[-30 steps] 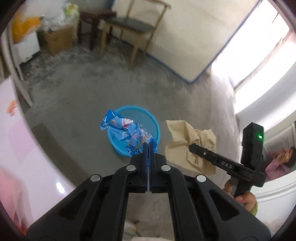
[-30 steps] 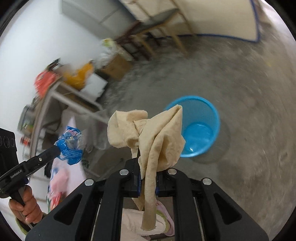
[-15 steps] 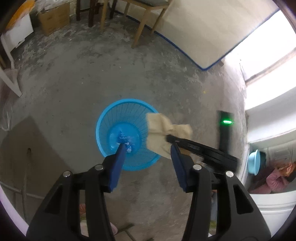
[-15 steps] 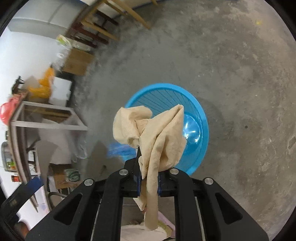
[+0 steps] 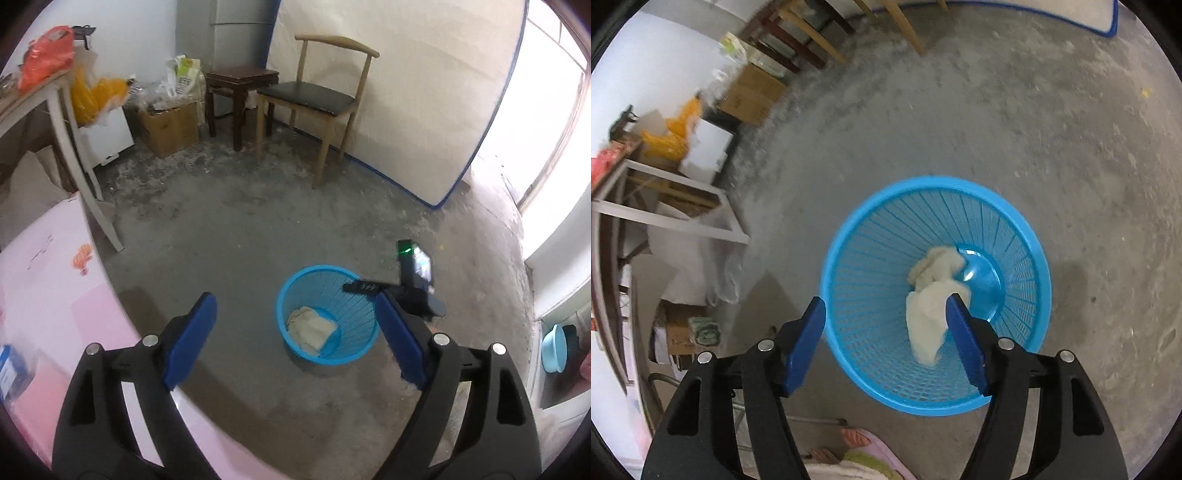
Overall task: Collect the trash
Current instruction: 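Move the right gripper back toward the table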
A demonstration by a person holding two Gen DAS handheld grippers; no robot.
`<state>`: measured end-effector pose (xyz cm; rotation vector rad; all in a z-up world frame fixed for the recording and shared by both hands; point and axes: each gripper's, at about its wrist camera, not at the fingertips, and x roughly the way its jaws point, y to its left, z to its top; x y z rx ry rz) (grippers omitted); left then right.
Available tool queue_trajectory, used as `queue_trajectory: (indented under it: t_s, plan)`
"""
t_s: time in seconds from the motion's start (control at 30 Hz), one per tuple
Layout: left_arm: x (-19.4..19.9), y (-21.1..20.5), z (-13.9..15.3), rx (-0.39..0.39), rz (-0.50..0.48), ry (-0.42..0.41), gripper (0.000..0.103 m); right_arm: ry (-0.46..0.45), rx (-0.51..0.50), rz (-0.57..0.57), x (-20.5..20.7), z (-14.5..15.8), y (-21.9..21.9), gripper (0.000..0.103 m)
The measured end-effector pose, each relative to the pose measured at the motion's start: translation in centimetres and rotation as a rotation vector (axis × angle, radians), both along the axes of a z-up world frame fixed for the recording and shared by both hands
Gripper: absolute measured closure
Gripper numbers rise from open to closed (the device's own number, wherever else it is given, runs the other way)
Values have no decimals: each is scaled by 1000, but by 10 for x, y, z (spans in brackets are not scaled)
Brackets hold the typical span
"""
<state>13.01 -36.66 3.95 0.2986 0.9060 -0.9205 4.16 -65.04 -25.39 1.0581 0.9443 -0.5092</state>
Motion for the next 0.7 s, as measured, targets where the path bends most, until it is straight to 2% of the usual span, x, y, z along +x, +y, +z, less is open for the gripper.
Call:
queue_trajectory:
  t_s: [0.1,0.2,0.27,0.43,0.5,0.7]
  plan:
    - [-6,29,7,-49,23,41,19,-34,-33,-16,-22,24,6,37]
    - [-12,52,11,-87,4,91,16,-19,-96,-20,-51,49,22,35]
    - [-16,68,9,-82,10,86,13,5,-159,-3,-70,68,39,29]
    - [-33,109,9,-39,5,58,13,46,-327,74,-105,115,91,13]
    - [-38,128,11,-49,31,74,13,29,-360,100,-113,132,109,7]
    - [-46,195,19,-120,125,57,9,72,-498,132,-105,177,160,6]
